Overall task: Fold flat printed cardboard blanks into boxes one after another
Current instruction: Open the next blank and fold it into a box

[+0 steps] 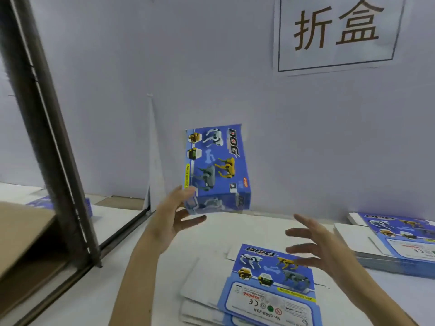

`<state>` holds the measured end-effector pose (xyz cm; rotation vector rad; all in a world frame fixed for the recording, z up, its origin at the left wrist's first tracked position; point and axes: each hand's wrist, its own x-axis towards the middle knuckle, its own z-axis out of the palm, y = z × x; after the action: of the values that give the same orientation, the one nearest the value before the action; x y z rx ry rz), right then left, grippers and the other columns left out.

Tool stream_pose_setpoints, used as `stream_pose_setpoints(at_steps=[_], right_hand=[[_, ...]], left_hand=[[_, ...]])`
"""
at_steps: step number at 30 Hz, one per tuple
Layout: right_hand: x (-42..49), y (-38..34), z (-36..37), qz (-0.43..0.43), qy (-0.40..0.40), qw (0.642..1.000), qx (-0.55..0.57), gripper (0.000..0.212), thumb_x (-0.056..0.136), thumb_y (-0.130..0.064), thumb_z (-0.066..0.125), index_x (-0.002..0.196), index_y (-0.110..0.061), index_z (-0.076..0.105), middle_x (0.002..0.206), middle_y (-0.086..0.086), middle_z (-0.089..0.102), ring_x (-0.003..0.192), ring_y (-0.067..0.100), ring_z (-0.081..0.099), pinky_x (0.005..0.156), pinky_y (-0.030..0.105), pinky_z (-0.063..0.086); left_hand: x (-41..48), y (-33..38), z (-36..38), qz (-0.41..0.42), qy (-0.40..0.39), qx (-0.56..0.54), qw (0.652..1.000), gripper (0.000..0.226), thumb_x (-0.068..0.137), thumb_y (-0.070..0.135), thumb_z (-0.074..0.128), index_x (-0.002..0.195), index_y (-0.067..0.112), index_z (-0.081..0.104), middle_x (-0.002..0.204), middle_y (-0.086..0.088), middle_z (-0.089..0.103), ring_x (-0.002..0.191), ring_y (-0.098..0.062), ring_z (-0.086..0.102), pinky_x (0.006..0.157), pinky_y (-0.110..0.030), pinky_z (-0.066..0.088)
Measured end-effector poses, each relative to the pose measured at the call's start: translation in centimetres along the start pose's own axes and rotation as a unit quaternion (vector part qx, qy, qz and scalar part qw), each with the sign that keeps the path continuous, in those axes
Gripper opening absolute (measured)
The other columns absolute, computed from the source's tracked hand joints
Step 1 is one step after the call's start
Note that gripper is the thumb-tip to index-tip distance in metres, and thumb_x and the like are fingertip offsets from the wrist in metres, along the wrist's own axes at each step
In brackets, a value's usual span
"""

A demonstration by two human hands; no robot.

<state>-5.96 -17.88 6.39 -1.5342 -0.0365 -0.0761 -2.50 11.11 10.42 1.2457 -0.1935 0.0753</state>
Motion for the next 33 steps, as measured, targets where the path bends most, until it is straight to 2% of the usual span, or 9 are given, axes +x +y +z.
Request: stream_pose_setpoints(at_steps=[3, 6, 10, 12, 16, 22, 25, 29, 33], right_hand=[[0.2, 0.6, 0.8, 0.024, -0.013, 0.999, -0.017, 0.025, 0.101, -0.031, 0.037, 0.119, -0.026, 0.054, 0.105, 0.005, 0.066, 0.079, 0.031, 0.066, 0.06, 0.037, 0.051], [-0.2, 1.7, 1.6, 0.02, -0.031, 0.997, -0.067, 0.029, 0.098, -0.042, 0.035, 0.119, -0.03, 0.052, 0.107, -0.001, 0.065, 0.082, 0.025, 0.067, 0.067, 0.035, 0.052], [-1.1, 3.4, 1.7, -0.015, -0.078, 0.972, -0.221, 0.035, 0.084, -0.055, 0.045, 0.117, -0.043, 0.05, 0.107, -0.015, 0.064, 0.089, 0.007, 0.067, 0.078, 0.027, 0.053], [-0.8, 4.0, 1.6, -0.018, -0.088, 0.954, -0.286, 0.021, 0.095, -0.042, 0.049, 0.116, -0.039, 0.052, 0.104, -0.017, 0.063, 0.091, 0.003, 0.063, 0.08, 0.023, 0.05], [-0.1, 5.1, 0.8, -0.006, -0.103, 0.884, -0.456, 0.011, 0.099, -0.035, 0.048, 0.107, -0.031, 0.054, 0.105, -0.013, 0.058, 0.09, 0.003, 0.055, 0.077, 0.017, 0.042], [0.3, 6.8, -0.7, 0.067, -0.117, 0.81, -0.571, 0.015, 0.096, -0.033, 0.046, 0.091, -0.025, 0.057, 0.1, -0.002, 0.055, 0.097, 0.02, 0.057, 0.077, 0.027, 0.044], [0.3, 6.8, -1.3, 0.077, -0.09, 0.796, -0.594, 0.033, 0.096, -0.035, 0.044, 0.125, -0.025, 0.055, 0.125, 0.004, 0.052, 0.111, 0.021, 0.053, 0.095, 0.032, 0.044], [0.0, 4.6, -2.6, 0.04, -0.021, 0.836, -0.547, 0.03, 0.099, -0.032, 0.044, 0.116, -0.017, 0.064, 0.119, 0.002, 0.063, 0.102, 0.018, 0.059, 0.087, 0.031, 0.047], [-1.2, 0.5, -3.6, -0.187, 0.193, 0.882, -0.387, 0.032, 0.101, -0.033, 0.044, 0.125, -0.02, 0.06, 0.124, -0.003, 0.062, 0.107, 0.007, 0.052, 0.09, 0.024, 0.039]], left_hand=[[2.2, 3.4, -3.0, 0.081, 0.209, -0.162, 0.961, 0.039, 0.084, 0.027, 0.071, 0.121, 0.021, 0.059, 0.121, -0.01, 0.056, 0.082, -0.013, 0.071, 0.062, -0.03, 0.059], [3.7, 4.6, -3.4, 0.109, 0.321, -0.022, 0.94, 0.099, 0.086, 0.029, 0.069, 0.153, 0.023, -0.003, 0.157, -0.009, 0.019, 0.135, -0.025, 0.038, 0.098, -0.037, 0.043], [1.2, 0.0, 1.2, 0.104, 0.033, 0.286, 0.952, 0.011, 0.095, 0.002, 0.053, 0.103, 0.009, 0.053, 0.099, -0.003, 0.05, 0.092, -0.014, 0.047, 0.086, -0.025, 0.04], [-1.6, -3.1, 3.6, 0.015, -0.17, 0.413, 0.894, 0.015, 0.087, 0.021, 0.062, 0.086, 0.006, 0.057, 0.086, 0.007, 0.048, 0.077, -0.003, 0.04, 0.081, -0.025, 0.034], [-4.0, -11.4, 5.8, -0.011, -0.385, 0.563, 0.731, 0.064, 0.08, 0.052, 0.063, 0.135, 0.021, 0.052, 0.148, 0.005, 0.034, 0.13, -0.017, 0.036, 0.112, -0.036, 0.031], [-3.7, -14.9, 5.1, 0.1, -0.373, 0.67, 0.635, 0.068, 0.089, 0.07, 0.036, 0.149, 0.041, 0.022, 0.16, 0.016, 0.008, 0.145, -0.004, 0.003, 0.117, -0.034, 0.015], [-4.6, -15.3, 5.4, 0.255, -0.335, 0.696, 0.582, 0.05, 0.095, 0.054, 0.035, 0.13, 0.026, 0.056, 0.141, 0.007, 0.051, 0.128, -0.006, 0.046, 0.097, -0.026, 0.045], [-5.3, -15.6, 4.8, 0.421, -0.314, 0.677, 0.516, 0.035, 0.068, 0.035, 0.073, 0.103, 0.028, 0.07, 0.101, 0.014, 0.072, 0.087, 0.004, 0.067, 0.068, -0.011, 0.052], [-2.4, -11.2, 4.2, 0.45, -0.214, 0.619, 0.607, 0.042, 0.066, 0.016, 0.087, 0.104, 0.014, 0.069, 0.091, 0.003, 0.074, 0.073, -0.006, 0.07, 0.059, -0.015, 0.053]])
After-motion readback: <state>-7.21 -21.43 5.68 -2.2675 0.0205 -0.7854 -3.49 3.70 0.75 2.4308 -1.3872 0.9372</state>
